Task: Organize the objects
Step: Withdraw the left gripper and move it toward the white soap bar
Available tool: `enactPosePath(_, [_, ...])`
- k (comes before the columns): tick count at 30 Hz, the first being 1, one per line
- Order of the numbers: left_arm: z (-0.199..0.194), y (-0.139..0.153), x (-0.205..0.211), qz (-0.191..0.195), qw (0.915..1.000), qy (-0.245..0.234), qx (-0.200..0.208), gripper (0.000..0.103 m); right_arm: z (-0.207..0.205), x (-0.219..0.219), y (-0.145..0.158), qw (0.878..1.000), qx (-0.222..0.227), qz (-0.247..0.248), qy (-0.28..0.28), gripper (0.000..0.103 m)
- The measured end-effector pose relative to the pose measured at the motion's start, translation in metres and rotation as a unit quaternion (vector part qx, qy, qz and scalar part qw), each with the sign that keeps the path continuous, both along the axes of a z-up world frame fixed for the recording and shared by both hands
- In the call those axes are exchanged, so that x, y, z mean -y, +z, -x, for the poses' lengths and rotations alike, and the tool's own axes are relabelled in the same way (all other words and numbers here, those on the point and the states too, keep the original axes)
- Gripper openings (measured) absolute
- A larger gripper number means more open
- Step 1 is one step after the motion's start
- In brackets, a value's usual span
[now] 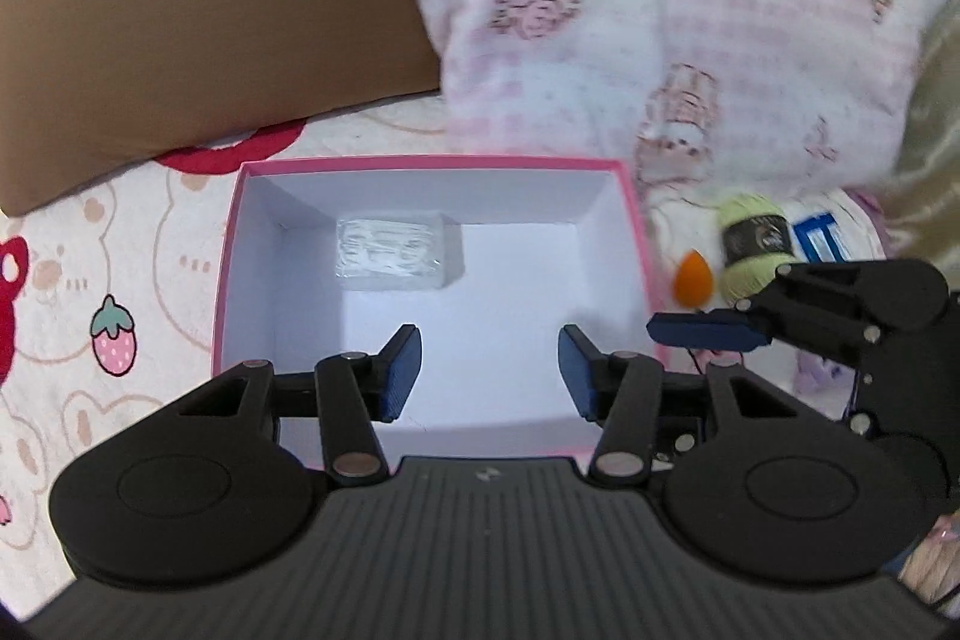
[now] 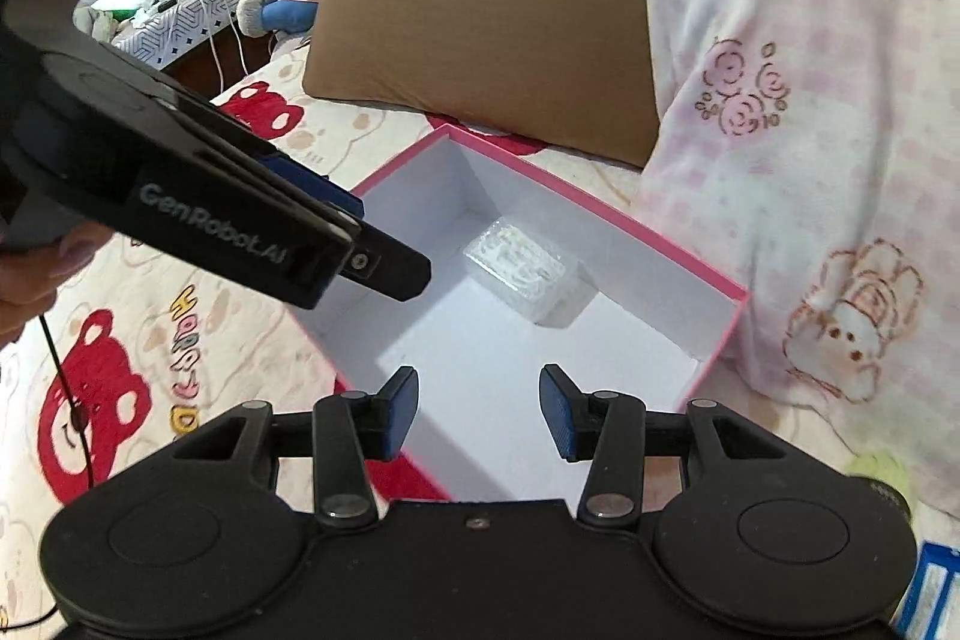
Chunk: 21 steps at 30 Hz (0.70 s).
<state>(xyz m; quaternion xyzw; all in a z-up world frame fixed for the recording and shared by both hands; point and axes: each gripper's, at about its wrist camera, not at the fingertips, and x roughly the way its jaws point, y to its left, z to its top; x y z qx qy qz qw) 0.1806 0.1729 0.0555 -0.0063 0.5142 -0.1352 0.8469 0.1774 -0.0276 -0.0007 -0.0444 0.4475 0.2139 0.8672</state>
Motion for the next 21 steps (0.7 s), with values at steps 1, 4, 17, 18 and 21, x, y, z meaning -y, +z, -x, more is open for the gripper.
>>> enactPosePath(1, [0.006,0.004,0.005,-0.004,1.0000,-0.007,-0.001,0.050,0.007,0.002,0.004,1.000,0.002,0.003,0.001,0.050])
enactPosePath(4, [0.021,0.014,0.015,-0.008,0.9998,-0.019,-0.005,0.050,0.027,0.009,0.017,1.000,0.010,0.012,0.002,0.052])
enactPosePath(17, [0.082,0.024,0.067,-0.043,0.9962,-0.062,-0.043,0.052,0.108,0.051,0.048,0.999,0.007,0.006,0.030,0.058])
enactPosePath(18, [0.085,0.025,0.073,-0.044,0.9957,-0.069,-0.043,0.052,0.113,0.055,0.049,1.000,0.009,0.009,0.028,0.059])
enactPosePath(21, [0.092,0.025,0.090,-0.047,0.9946,-0.081,-0.045,0.053,0.125,0.069,0.049,1.000,0.007,0.013,0.017,0.059])
